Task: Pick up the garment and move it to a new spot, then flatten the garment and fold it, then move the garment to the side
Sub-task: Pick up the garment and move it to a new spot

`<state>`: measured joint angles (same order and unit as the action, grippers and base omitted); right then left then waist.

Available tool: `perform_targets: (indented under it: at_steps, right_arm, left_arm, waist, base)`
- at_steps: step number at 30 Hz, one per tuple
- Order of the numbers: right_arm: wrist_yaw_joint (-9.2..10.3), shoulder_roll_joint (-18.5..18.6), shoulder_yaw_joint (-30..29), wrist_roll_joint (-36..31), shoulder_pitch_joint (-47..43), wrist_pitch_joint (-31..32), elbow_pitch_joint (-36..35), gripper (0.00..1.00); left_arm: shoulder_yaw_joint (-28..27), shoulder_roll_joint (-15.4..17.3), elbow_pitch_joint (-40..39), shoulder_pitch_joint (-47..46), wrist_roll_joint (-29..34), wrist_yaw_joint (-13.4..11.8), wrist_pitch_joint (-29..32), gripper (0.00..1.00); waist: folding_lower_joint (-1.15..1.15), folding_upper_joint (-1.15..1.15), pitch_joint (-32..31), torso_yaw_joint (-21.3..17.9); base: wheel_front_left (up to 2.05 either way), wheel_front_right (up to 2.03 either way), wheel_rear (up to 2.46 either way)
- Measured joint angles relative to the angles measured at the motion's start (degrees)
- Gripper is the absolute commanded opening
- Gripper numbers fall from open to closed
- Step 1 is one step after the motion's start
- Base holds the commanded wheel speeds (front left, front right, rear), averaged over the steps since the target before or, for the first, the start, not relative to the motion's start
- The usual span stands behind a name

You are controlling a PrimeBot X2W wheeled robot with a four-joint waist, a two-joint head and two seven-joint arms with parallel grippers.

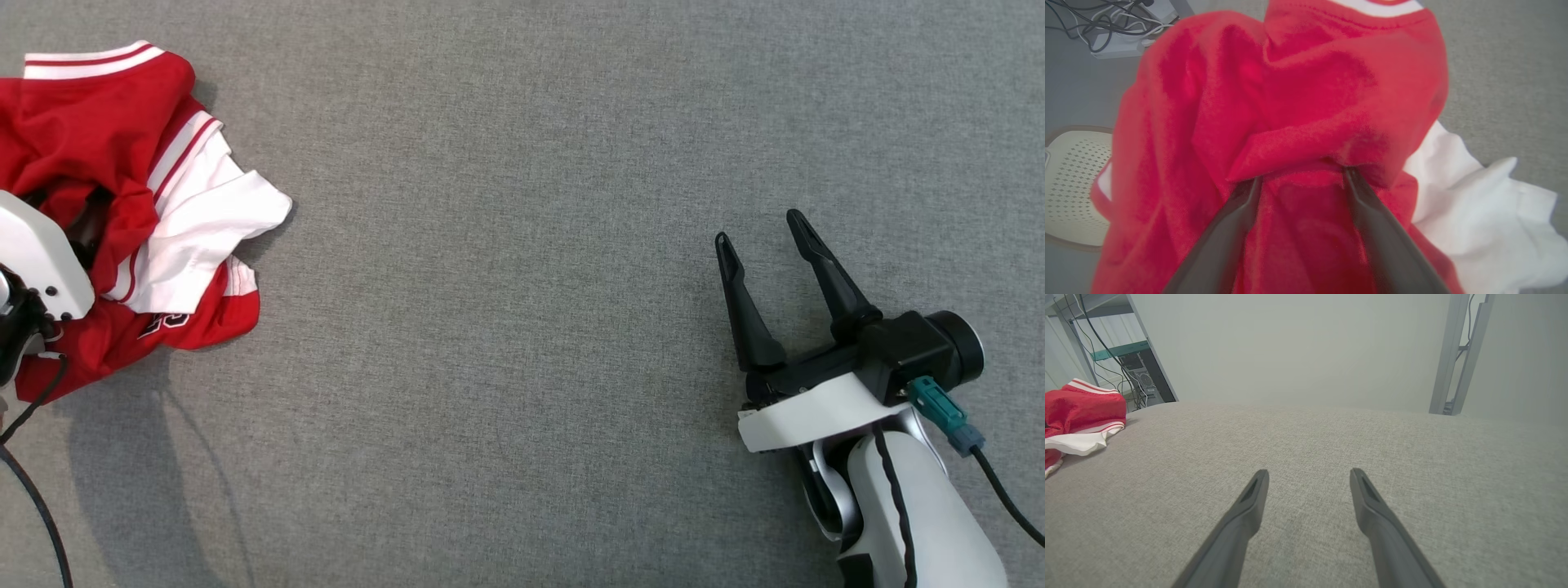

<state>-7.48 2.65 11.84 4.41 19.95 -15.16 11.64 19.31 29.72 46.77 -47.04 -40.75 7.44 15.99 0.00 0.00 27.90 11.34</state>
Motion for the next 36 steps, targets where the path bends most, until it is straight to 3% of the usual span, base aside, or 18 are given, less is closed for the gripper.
perform_targets:
  at_steps: [1, 2, 4, 9, 21, 29, 36]
  right_arm:
    - [0.00, 0.00, 0.00, 0.00, 0.13, 0.00, 0.02, 1.00]
    - [-0.01, 0.00, -0.02, -0.01, 0.27, 0.00, 0.04, 1.00]
    - [-0.01, 0.00, -0.07, -0.02, 0.57, 0.00, 0.07, 1.00]
    - [-0.01, -0.04, -0.22, -0.08, 0.64, 0.00, 0.20, 1.00]
    - [-0.01, -0.01, -0.41, 1.19, -0.36, 0.01, 1.01, 1.00]
    - [-0.01, 0.00, -0.10, 3.42, -2.36, 0.01, 1.56, 1.00]
    - [-0.01, 0.00, -0.11, 4.92, -3.66, 0.01, 1.46, 1.00]
  left_arm:
    - [0.38, 0.09, 0.64, -0.32, -0.10, 0.00, 0.09, 1.00]
    - [0.71, 0.18, 1.19, -0.60, -0.31, 0.00, 0.09, 0.74]
    - [1.34, 0.15, 2.16, -1.15, -1.40, 0.00, 0.48, 0.00]
    - [1.88, 0.09, 4.05, -1.75, -3.76, 0.00, -0.29, 0.00]
    - [2.29, 0.43, 3.46, -2.25, -5.87, 0.00, -11.41, 0.00]
    - [-0.10, 1.40, -1.57, -2.24, -6.55, -0.23, -20.72, 0.00]
    - [-2.26, 2.64, -10.24, -1.25, -6.04, -3.11, -26.73, 0.00]
  waist:
    - [0.00, 0.00, 0.17, -0.05]
    - [0.00, 0.00, 0.31, -0.10]
    - [0.00, 0.00, 0.48, -0.23]
    - [0.00, 0.00, 0.46, -0.35]
    - [0.00, 0.00, -3.99, -0.02]
    - [0.00, 0.00, -10.26, 0.37]
    - [0.00, 0.00, -14.20, -0.08]
  base:
    - [0.00, 0.00, 0.00]
    - [0.00, 0.00, 0.00]
    - [0.00, 0.00, 0.00]
    - [0.00, 0.00, 0.00]
    - [0.00, 0.00, 0.00]
    - [0.00, 0.00, 0.00]
    - [0.00, 0.00, 0.00]
